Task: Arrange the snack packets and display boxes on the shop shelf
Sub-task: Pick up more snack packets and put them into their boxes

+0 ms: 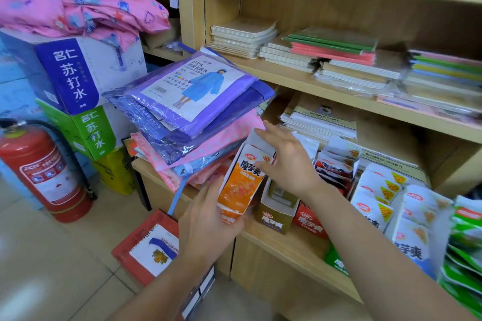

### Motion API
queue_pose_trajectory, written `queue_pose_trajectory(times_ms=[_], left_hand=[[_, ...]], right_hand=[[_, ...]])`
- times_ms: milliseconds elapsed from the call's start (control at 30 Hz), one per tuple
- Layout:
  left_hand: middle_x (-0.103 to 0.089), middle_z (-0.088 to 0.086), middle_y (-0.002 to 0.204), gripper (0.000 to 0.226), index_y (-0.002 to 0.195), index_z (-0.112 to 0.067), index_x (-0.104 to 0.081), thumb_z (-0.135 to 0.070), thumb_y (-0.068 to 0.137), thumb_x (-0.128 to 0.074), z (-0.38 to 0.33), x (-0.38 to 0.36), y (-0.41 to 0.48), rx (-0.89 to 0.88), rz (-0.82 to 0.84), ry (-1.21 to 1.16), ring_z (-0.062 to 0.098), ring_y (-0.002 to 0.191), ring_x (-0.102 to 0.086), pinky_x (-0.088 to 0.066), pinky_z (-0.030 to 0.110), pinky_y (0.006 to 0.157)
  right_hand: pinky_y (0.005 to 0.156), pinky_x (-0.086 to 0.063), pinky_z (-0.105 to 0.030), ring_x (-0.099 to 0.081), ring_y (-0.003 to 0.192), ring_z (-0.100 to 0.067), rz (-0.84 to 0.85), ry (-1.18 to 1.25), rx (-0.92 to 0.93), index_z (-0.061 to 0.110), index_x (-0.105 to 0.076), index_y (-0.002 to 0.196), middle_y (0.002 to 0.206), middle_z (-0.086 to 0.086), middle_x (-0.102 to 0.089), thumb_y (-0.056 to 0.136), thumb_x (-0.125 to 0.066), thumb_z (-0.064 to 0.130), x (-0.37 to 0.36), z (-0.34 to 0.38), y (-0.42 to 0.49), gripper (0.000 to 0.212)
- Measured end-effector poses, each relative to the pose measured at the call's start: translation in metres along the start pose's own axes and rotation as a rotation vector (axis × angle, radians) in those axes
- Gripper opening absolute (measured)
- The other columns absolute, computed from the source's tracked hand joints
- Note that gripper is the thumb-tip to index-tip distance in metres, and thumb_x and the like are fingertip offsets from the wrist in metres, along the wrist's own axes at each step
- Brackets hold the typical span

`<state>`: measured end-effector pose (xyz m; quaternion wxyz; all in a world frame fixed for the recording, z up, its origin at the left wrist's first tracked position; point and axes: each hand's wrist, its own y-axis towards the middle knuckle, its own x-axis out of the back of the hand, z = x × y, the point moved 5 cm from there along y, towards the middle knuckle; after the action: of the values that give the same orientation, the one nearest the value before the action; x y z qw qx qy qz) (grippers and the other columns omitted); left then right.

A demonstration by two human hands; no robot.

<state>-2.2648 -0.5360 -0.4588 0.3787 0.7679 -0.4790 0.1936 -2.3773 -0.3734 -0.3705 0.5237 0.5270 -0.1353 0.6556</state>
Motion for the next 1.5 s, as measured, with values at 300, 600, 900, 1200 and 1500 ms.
queue_pose_trajectory(times_ms=[300, 600, 900, 1200, 1500], left_hand=[[-0.057, -0.004, 0.137, 0.089, 0.146, -0.03, -0.043, -0.053, 0.071, -0.084, 0.003, -0.022, 0.036, -0.012, 0.085, -0.003, 0.019, 0.125, -0.055, -0.052, 0.038, 0.091], [-0.058, -0.004, 0.133, 0.06, 0.133, -0.022, -0.062, -0.047, 0.079, -0.071, -0.036, -0.015, 0.02, -0.489, -0.06, 0.09, 0.023, 0.118, -0.052, -0.05, 0.041, 0.092], [-0.068, -0.019, 0.09, 0.021, 0.089, -0.031, -0.078, -0.044, 0.091, -0.063, -0.055, -0.045, 0.009, -0.694, 0.127, 0.104, 0.015, 0.099, -0.053, -0.049, 0.032, 0.079], [-0.069, -0.018, 0.078, 0.022, 0.083, -0.027, -0.08, -0.042, 0.087, -0.065, -0.054, -0.036, 0.002, -0.627, 0.1, 0.037, 0.016, 0.092, -0.055, -0.052, 0.032, 0.071], [-0.07, -0.014, 0.088, 0.016, 0.091, -0.024, -0.079, -0.037, 0.086, -0.071, -0.046, -0.036, -0.005, -0.628, 0.049, 0.023, 0.018, 0.1, -0.058, -0.053, 0.034, 0.076]], right_hand=[[0.1, -0.045, -0.037, -0.056, 0.122, -0.027, -0.132, -0.108, -0.159, 0.019, -0.063, 0.13, 0.134, -0.001, -0.062, 0.083, -0.079, 0.023, 0.059, -0.054, -0.009, 0.05], [0.102, -0.044, -0.05, -0.054, 0.125, -0.023, 0.072, 0.0, -0.238, 0.029, -0.053, 0.14, 0.136, 0.0, -0.059, 0.08, -0.078, 0.043, 0.049, -0.075, -0.009, 0.066], [0.094, -0.012, -0.034, -0.023, 0.137, -0.01, 0.216, -0.226, 0.055, 0.036, -0.07, 0.111, 0.12, 0.023, -0.057, 0.067, -0.086, 0.048, 0.046, -0.06, -0.065, 0.048], [0.104, -0.019, -0.037, -0.039, 0.135, -0.009, 0.083, -0.131, 0.011, 0.031, -0.074, 0.104, 0.12, 0.017, -0.065, 0.069, -0.086, 0.044, 0.053, -0.074, -0.069, 0.039], [0.098, -0.036, -0.042, -0.058, 0.114, -0.027, -0.037, -0.352, -0.171, 0.019, -0.061, 0.131, 0.117, -0.004, -0.07, 0.079, -0.078, 0.046, 0.051, -0.071, -0.009, 0.061]])
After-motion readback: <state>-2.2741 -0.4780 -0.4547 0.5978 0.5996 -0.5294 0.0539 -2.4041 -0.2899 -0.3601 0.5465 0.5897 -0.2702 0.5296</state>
